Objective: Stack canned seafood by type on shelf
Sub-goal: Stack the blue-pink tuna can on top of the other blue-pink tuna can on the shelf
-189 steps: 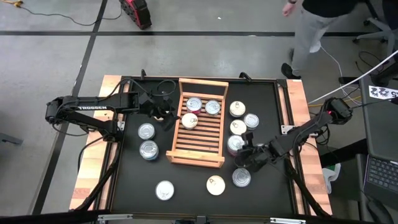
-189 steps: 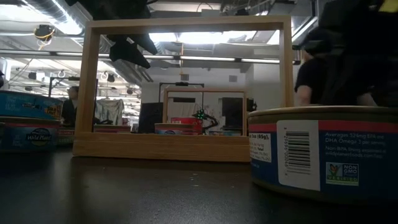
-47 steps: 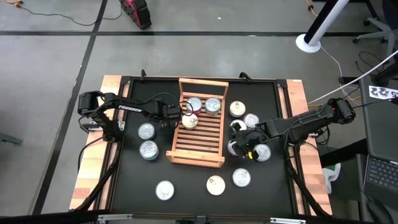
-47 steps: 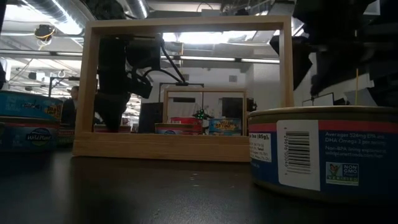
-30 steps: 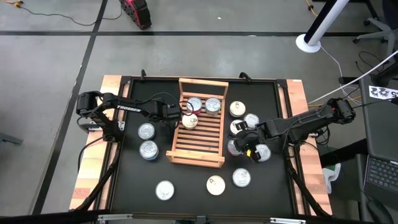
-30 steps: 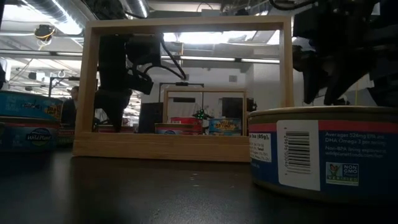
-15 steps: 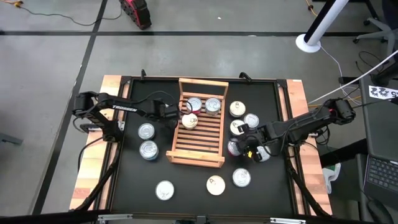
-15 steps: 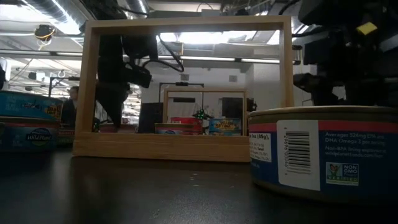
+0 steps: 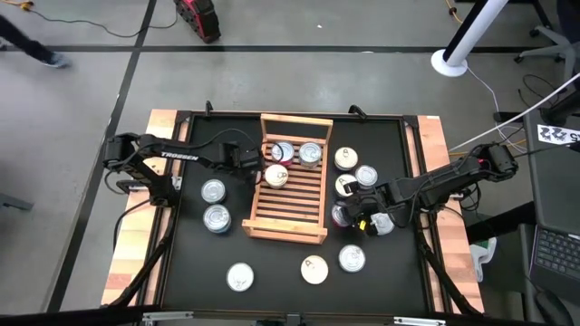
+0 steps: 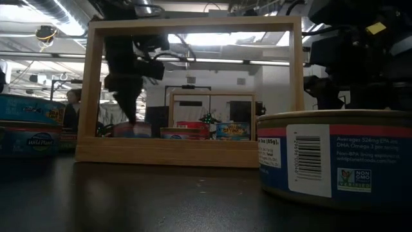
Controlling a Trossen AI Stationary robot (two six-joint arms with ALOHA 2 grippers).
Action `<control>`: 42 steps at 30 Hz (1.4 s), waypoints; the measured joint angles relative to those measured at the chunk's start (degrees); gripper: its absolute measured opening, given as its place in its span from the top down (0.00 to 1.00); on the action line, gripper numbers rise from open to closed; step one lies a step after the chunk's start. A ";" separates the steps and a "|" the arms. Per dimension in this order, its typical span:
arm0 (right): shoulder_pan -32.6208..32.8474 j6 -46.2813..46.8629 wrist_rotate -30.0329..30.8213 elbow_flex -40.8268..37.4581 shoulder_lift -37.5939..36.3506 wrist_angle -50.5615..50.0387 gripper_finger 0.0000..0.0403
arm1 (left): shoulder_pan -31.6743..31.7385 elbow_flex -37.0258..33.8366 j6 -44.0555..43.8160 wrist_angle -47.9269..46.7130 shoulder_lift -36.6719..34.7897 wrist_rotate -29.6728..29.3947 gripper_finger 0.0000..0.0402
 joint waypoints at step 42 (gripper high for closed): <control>0.00 -0.26 0.00 0.00 0.00 0.86 0.59 | -8.85 9.75 4.26 9.25 0.81 1.75 1.00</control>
